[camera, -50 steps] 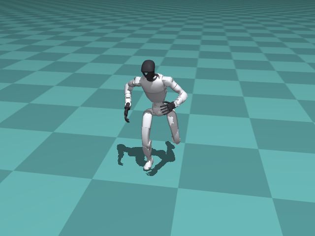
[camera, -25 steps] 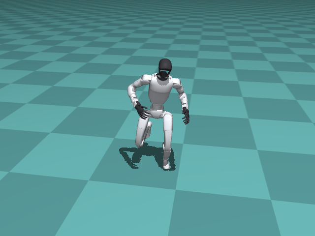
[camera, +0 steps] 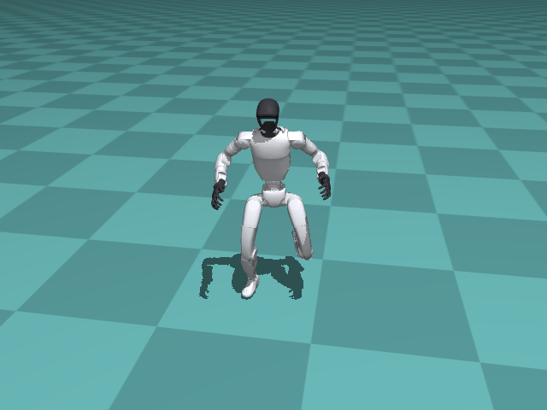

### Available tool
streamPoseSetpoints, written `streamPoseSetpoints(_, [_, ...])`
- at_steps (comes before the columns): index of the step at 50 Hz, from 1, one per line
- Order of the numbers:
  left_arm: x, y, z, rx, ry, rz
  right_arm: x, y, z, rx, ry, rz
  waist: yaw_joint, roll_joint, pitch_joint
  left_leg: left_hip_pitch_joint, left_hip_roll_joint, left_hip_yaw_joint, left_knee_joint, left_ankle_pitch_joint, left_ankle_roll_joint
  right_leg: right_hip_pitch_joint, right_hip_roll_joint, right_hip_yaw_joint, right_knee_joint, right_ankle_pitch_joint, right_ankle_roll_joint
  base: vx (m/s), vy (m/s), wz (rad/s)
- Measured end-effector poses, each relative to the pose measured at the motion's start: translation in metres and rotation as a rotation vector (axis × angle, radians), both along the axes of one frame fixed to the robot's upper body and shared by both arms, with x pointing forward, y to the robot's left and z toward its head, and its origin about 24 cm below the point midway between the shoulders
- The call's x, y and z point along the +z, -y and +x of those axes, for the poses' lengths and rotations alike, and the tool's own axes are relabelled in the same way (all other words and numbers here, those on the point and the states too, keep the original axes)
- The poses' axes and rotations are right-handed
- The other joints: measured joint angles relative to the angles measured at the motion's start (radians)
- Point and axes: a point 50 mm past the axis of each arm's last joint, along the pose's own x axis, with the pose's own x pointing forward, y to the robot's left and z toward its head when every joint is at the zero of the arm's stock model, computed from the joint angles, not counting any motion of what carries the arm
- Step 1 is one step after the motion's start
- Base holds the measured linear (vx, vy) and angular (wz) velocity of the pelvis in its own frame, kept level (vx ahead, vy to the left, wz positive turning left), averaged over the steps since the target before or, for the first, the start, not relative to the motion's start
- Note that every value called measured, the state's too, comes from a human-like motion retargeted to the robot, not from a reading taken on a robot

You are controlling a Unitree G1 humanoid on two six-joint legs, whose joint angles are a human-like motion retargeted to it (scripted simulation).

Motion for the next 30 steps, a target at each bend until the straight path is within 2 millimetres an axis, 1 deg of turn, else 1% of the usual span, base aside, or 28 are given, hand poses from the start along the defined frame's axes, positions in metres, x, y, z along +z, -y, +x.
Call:
streamPoseSetpoints(1, [-0.002,-0.007,-0.019,0.020,-0.052,0.082,0.023,-0.017,0.008,0.083,0.098,-0.026,0.080,-0.033,-0.027,-0.046,-0.038,0.055,-0.055,-0.010,0.003,0.027,0.008,0.051,-0.038,0.032,-0.002,1.37,-0.16,-2.07])
streamPoseSetpoints(2, [-0.002,-0.012,-0.035,0.030,-0.102,0.167,0.047,-0.031,0.012,0.154,0.196,-0.069,0.161,-0.065,-0.052,-0.089,-0.076,0.108,-0.126,-0.015,0.002,0.056,0.011,0.101,-0.079,0.070,0.002,1.39,-0.05,-2.10])
streamPoseSetpoints(4, [0.005,-0.018,-0.055,0.020,-0.176,0.321,0.092,-0.048,0.007,0.239,0.384,-0.233,0.318,-0.126,-0.089,-0.150,-0.144,0.210,-0.360,0.007,-0.018,0.131,-0.004,0.184,-0.178,0.177,0.034,1.40,0.10,-1.73])
streamPoseSetpoints(5, [0.010,-0.020,-0.062,0.010,-0.209,0.382,0.111,-0.054,0.002,0.268,0.471,-0.328,0.387,-0.153,-0.105,-0.168,-0.172,0.260,-0.507,0.030,-0.032,0.174,-0.018,0.218,-0.231,0.239,0.055,1.41,0.22,-1.32])
streamPoseSetpoints(6, [0.014,-0.024,-0.068,0.012,-0.231,0.431,0.126,-0.057,-0.004,0.287,0.534,-0.409,0.438,-0.163,-0.114,-0.163,-0.186,0.305,-0.688,0.073,-0.057,0.222,-0.021,0.241,-0.276,0.297,0.070,1.42,0.27,-1.15])
streamPoseSetpoints(7, [0.018,-0.027,-0.074,0.018,-0.252,0.474,0.139,-0.059,-0.009,0.303,0.591,-0.475,0.485,-0.164,-0.121,-0.152,-0.192,0.347,-0.868,0.113,-0.087,0.276,-0.017,0.263,-0.319,0.350,0.086,1.43,0.31,-1.03])
streamPoseSetpoints(8, [0.023,-0.032,-0.079,0.035,-0.267,0.507,0.151,-0.059,-0.013,0.311,0.634,-0.511,0.523,-0.147,-0.123,-0.129,-0.184,0.381,-1.048,0.151,-0.130,0.340,0.001,0.281,-0.355,0.391,0.100,1.45,0.34,-0.95])
streamPoseSetpoints(10, [0.035,-0.043,-0.090,0.076,-0.287,0.546,0.169,-0.055,-0.019,0.324,0.679,-0.512,0.569,-0.092,-0.112,-0.101,-0.139,0.413,-1.316,0.151,-0.208,0.484,0.046,0.305,-0.404,0.437,0.123,1.46,0.36,-0.80])
streamPoseSetpoints(11, [0.043,-0.049,-0.094,0.098,-0.293,0.569,0.178,-0.051,-0.020,0.328,0.680,-0.481,0.583,-0.078,-0.108,-0.117,-0.109,0.404,-1.383,0.119,-0.221,0.516,0.048,0.298,-0.363,0.426,0.142,1.44,0.36,-0.73])
streamPoseSetpoints(12, [0.051,-0.055,-0.097,0.118,-0.300,0.600,0.185,-0.047,-0.021,0.332,0.679,-0.462,0.591,-0.057,-0.102,-0.131,-0.075,0.388,-1.433,0.106,-0.236,0.552,0.050,0.284,-0.324,0.411,0.142,1.41,0.36,-0.65])
streamPoseSetpoints(13, [0.059,-0.059,-0.101,0.135,-0.314,0.642,0.191,-0.043,-0.022,0.333,0.673,-0.468,0.589,-0.024,-0.093,-0.140,-0.032,0.358,-1.449,0.130,-0.251,0.599,0.053,0.258,-0.291,0.388,0.103,1.36,0.36,-0.58])
streamPoseSetpoints(14, [0.069,-0.063,-0.100,0.152,-0.316,0.704,0.198,-0.041,-0.023,0.317,0.683,-0.515,0.588,-0.013,-0.083,-0.159,0.003,0.333,-1.424,0.196,-0.239,0.596,0.032,0.226,-0.190,0.347,0.075,1.31,0.34,-0.56])
streamPoseSetpoints(15, [0.080,-0.065,-0.099,0.170,-0.311,0.776,0.206,-0.039,-0.024,0.291,0.701,-0.581,0.588,-0.014,-0.074,-0.184,0.032,0.311,-1.377,0.283,-0.213,0.568,-0.001,0.190,-0.057,0.297,0.054,1.20,0.30,-0.15])
streamPoseSetpoints(16, [0.088,-0.066,-0.092,0.168,-0.310,0.967,0.212,-0.038,-0.028,0.287,0.748,-0.620,0.557,-0.048,-0.050,-0.255,0.030,0.268,-1.195,0.277,-0.119,0.553,-0.058,0.143,0.049,0.233,0.033,1.11,0.28,0.29])
streamPoseSetpoints(17, [0.096,-0.068,-0.084,0.186,-0.302,1.125,0.216,-0.036,-0.030,0.262,0.777,-0.665,0.530,-0.083,-0.021,-0.320,0.025,0.236,-1.008,0.241,-0.048,0.527,-0.113,0.115,0.168,0.164,0.012,1.00,0.26,0.76])
streamPoseSetpoints(18, [0.107,-0.072,-0.072,0.239,-0.267,1.219,0.216,-0.030,-0.028,0.201,0.772,-0.722,0.508,-0.119,0.019,-0.372,0.015,0.229,-0.813,0.149,-0.025,0.482,-0.168,0.124,0.309,0.083,-0.006,0.90,0.24,0.77])
streamPoseSetpoints(20, [0.132,-0.080,-0.040,0.380,-0.192,1.376,0.208,-0.014,-0.016,0.071,0.702,-0.788,0.469,-0.185,0.095,-0.423,-0.007,0.236,-0.569,0.017,-0.027,0.356,-0.197,0.207,0.545,-0.049,-0.029,0.73,0.20,0.85])
streamPoseSetpoints(21, [0.134,-0.079,-0.020,0.421,-0.152,1.376,0.202,-0.007,-0.006,0.042,0.635,-0.818,0.435,-0.192,0.114,-0.421,-0.024,0.234,-0.544,-0.001,-0.033,0.277,-0.163,0.252,0.609,-0.086,-0.034,0.57,0.16,1.04])
streamPoseSetpoints(22, [0.137,-0.074,0.000,0.440,-0.106,1.369,0.196,-0.002,0.005,0.026,0.568,-0.846,0.397,-0.191,0.127,-0.416,-0.041,0.227,-0.532,-0.013,-0.039,0.202,-0.126,0.285,0.655,-0.122,-0.039,0.47,0.14,1.19])
streamPoseSetpoints(23, [0.137,-0.063,0.018,0.420,-0.050,1.335,0.191,0.000,0.014,0.033,0.507,-0.878,0.348,-0.174,0.130,-0.404,-0.057,0.210,-0.547,-0.014,-0.044,0.132,-0.083,0.295,0.662,-0.155,-0.048,0.41,0.13,1.19])
streamPoseSetpoints(25, [0.145,-0.031,0.041,0.335,0.077,1.332,0.186,0.001,0.024,0.059,0.433,-0.932,0.251,-0.129,0.131,-0.364,-0.082,0.171,-0.618,0.003,-0.062,0.011,-0.037,0.245,0.576,-0.200,-0.080,0.34,0.10,1.05])
streamPoseSetpoints(26, [0.154,-0.016,0.045,0.301,0.133,1.393,0.186,0.001,0.026,0.069,0.419,-0.940,0.211,-0.109,0.129,-0.330,-0.093,0.157,-0.684,0.020,-0.073,-0.022,-0.038,0.181,0.457,-0.181,-0.090,0.31,0.08,0.83])
streamPoseSetpoints(27, [0.162,-0.002,0.048,0.272,0.185,1.454,0.186,0.003,0.026,0.072,0.407,-0.944,0.172,-0.091,0.127,-0.291,-0.109,0.144,-0.757,0.040,-0.083,-0.044,-0.037,0.118,0.321,-0.141,-0.090,0.31,0.05,0.76])
streamPoseSetpoints(28, [0.171,0.009,0.048,0.254,0.232,1.514,0.188,0.006,0.026,0.067,0.397,-0.937,0.134,-0.079,0.123,-0.244,-0.134,0.132,-0.845,0.063,-0.089,-0.044,-0.033,0.060,0.151,-0.057,-0.071,0.35,0.04,0.84])
streamPoseSetpoints(30, [0.182,0.027,0.049,0.202,0.307,1.565,0.192,0.016,0.021,0.036,0.381,-0.912,0.064,-0.063,0.105,-0.166,-0.175,0.120,-0.956,0.104,-0.121,-0.002,-0.023,-0.022,-0.153,0.163,-0.021,0.40,0.00,0.81])
